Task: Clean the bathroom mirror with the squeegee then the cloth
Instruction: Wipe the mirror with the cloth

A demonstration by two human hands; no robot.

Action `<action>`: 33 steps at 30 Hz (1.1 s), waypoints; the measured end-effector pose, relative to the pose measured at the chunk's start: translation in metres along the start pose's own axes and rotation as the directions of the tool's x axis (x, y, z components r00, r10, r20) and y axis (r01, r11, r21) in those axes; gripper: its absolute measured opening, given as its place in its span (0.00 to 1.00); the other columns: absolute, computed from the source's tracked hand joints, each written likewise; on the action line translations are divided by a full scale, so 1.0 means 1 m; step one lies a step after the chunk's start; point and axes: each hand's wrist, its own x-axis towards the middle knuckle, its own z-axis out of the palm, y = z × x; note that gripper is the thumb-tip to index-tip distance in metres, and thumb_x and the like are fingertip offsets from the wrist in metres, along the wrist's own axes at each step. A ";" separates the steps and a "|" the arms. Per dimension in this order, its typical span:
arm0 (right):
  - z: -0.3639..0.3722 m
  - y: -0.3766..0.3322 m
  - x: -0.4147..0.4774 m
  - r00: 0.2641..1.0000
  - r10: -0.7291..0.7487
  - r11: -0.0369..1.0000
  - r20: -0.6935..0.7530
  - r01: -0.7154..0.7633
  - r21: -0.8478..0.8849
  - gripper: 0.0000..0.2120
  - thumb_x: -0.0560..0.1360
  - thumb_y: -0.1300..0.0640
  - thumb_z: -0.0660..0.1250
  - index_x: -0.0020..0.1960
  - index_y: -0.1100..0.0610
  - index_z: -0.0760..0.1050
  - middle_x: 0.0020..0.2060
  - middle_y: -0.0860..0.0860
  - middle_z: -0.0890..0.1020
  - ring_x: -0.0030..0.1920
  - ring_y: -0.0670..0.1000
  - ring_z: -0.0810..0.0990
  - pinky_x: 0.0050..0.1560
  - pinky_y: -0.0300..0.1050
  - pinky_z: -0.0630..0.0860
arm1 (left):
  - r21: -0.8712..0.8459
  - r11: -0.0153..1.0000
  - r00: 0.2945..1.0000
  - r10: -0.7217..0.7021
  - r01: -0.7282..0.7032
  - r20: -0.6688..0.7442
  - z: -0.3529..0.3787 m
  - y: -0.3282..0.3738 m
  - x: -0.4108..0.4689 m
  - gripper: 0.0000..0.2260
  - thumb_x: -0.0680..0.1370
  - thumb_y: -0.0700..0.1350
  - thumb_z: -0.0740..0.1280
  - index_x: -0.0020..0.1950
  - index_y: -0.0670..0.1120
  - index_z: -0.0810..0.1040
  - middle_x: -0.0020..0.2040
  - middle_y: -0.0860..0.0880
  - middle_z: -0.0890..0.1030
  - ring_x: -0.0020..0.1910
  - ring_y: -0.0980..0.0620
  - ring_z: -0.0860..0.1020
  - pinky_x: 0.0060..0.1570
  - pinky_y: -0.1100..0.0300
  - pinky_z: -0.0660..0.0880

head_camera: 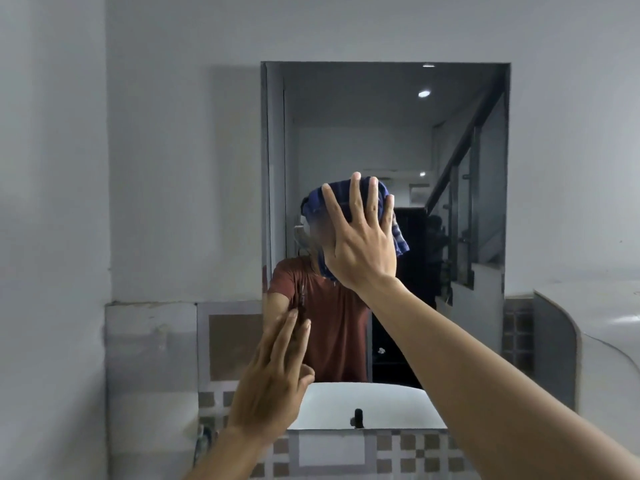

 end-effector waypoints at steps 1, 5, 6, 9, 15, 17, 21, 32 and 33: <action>0.001 -0.005 0.002 1.000 -0.025 1.000 0.003 0.025 -0.010 0.30 0.84 0.38 0.47 0.82 0.48 0.53 0.81 0.61 0.52 0.81 0.65 0.46 0.78 0.70 0.46 | 0.001 1.000 1.000 -0.016 0.016 0.011 0.003 0.000 -0.003 0.42 0.72 0.53 0.76 0.79 0.41 0.60 0.81 0.39 0.56 0.80 0.41 0.55 0.70 0.48 0.68; 0.003 -0.026 0.008 0.983 -0.182 0.982 0.028 0.183 -0.037 0.29 0.84 0.38 0.48 0.81 0.48 0.57 0.81 0.61 0.56 0.81 0.65 0.50 0.77 0.70 0.48 | 0.023 0.999 0.999 -0.038 0.037 0.028 0.006 -0.001 -0.008 0.40 0.74 0.55 0.73 0.80 0.43 0.59 0.82 0.41 0.54 0.80 0.42 0.54 0.70 0.50 0.65; 0.004 -0.031 0.008 0.975 -0.217 0.975 0.039 0.218 -0.035 0.28 0.84 0.39 0.48 0.81 0.47 0.57 0.81 0.60 0.57 0.81 0.65 0.50 0.77 0.71 0.48 | 0.028 0.999 0.999 -0.040 0.039 0.026 0.005 -0.001 -0.008 0.39 0.74 0.55 0.73 0.80 0.43 0.60 0.81 0.42 0.55 0.80 0.42 0.55 0.69 0.50 0.66; 0.008 -0.042 0.005 0.940 -0.336 0.941 0.066 0.338 -0.022 0.27 0.84 0.40 0.50 0.80 0.47 0.59 0.80 0.59 0.58 0.80 0.65 0.51 0.77 0.71 0.49 | 0.034 0.999 0.999 -0.039 0.038 0.020 0.004 -0.002 -0.008 0.39 0.74 0.55 0.73 0.80 0.44 0.61 0.81 0.42 0.56 0.80 0.42 0.56 0.68 0.50 0.66; 0.015 -0.029 -0.017 0.854 -0.507 0.860 0.118 0.510 0.007 0.25 0.85 0.44 0.51 0.80 0.47 0.60 0.80 0.56 0.60 0.81 0.62 0.51 0.78 0.68 0.50 | -0.042 0.999 1.000 -0.021 0.021 0.015 0.006 -0.005 -0.009 0.40 0.74 0.53 0.74 0.80 0.43 0.59 0.82 0.42 0.54 0.80 0.42 0.54 0.64 0.49 0.77; 0.015 -0.019 -0.026 0.833 -0.537 0.841 0.132 0.541 0.006 0.24 0.85 0.46 0.51 0.80 0.48 0.60 0.80 0.55 0.61 0.81 0.60 0.51 0.79 0.66 0.47 | -0.046 0.999 1.000 -0.003 0.003 0.006 0.004 -0.005 -0.008 0.41 0.74 0.53 0.74 0.80 0.42 0.58 0.82 0.42 0.53 0.80 0.43 0.54 0.63 0.50 0.78; 0.011 0.004 -0.049 0.835 -0.536 0.839 0.128 0.543 -0.033 0.24 0.85 0.47 0.53 0.80 0.50 0.60 0.80 0.54 0.61 0.81 0.59 0.51 0.80 0.63 0.45 | -0.049 0.999 1.000 0.001 -0.002 -0.018 0.004 -0.005 -0.009 0.43 0.73 0.52 0.74 0.81 0.42 0.56 0.82 0.43 0.51 0.80 0.43 0.54 0.65 0.49 0.75; 0.004 0.048 -0.070 0.944 -0.320 0.941 0.087 0.327 -0.084 0.26 0.85 0.43 0.49 0.81 0.49 0.59 0.80 0.56 0.60 0.81 0.60 0.51 0.79 0.65 0.48 | 0.016 0.997 0.997 -0.080 0.080 0.022 -0.003 -0.001 -0.003 0.29 0.81 0.58 0.61 0.79 0.45 0.64 0.80 0.44 0.60 0.79 0.43 0.60 0.71 0.48 0.70; 0.004 0.051 -0.071 0.953 -0.292 0.951 0.076 0.298 -0.085 0.26 0.85 0.43 0.49 0.81 0.49 0.58 0.80 0.56 0.59 0.81 0.60 0.51 0.79 0.65 0.48 | 0.014 0.996 0.996 -0.086 0.086 0.020 -0.004 0.000 -0.001 0.29 0.81 0.58 0.62 0.78 0.45 0.65 0.79 0.43 0.62 0.78 0.42 0.62 0.70 0.48 0.70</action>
